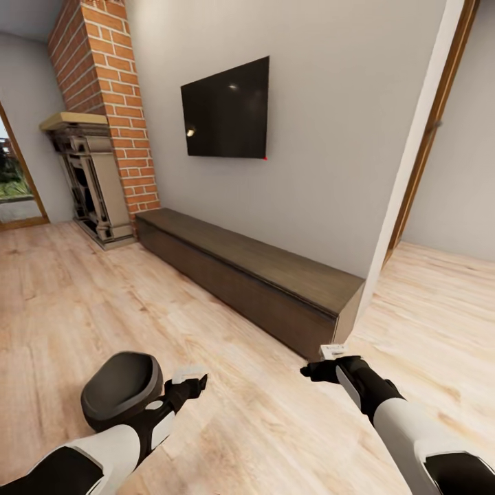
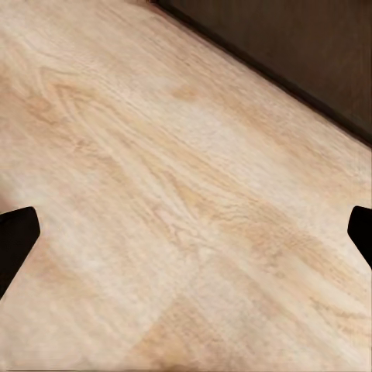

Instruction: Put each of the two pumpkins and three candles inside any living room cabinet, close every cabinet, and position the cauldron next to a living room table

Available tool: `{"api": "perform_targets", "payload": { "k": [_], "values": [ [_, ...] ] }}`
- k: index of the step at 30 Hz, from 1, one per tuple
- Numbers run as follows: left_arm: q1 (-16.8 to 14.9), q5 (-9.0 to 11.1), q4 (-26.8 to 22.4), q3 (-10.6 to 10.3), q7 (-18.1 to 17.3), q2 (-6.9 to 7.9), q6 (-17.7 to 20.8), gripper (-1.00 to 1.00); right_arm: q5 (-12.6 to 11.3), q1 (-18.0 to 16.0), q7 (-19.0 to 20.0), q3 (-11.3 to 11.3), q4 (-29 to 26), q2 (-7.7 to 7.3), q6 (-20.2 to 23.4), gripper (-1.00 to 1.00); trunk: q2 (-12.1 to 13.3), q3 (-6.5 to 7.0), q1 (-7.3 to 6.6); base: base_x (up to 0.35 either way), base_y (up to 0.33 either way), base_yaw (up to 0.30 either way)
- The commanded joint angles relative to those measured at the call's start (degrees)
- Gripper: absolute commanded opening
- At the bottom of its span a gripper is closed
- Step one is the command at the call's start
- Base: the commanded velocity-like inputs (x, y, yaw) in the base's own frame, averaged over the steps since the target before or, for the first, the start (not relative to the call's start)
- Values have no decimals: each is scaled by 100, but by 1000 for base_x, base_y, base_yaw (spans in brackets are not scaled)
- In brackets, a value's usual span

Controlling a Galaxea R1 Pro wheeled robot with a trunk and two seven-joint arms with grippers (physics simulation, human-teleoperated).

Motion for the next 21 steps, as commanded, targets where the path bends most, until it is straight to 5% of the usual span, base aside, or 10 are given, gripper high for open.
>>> {"api": "perform_targets", "payload": {
  "k": [1,14,21],
  "values": [
    [-7,63,-5,-34,-38,-1,-24,100,-40,1,-3,37,6,-8,29,100,-2,-6,-1,0,0,289],
    [-8,77,-418,-13,-230,133,96,100,-37,6,-29,33,45,-11,1,100,-2,-6,-1,0,0,290],
    [-8,62,-1455,-8,-249,217,979,100,-34,39,-37,36,83,-9,-2,100,-2,-6,-1,0,0,290]
  ]
}}
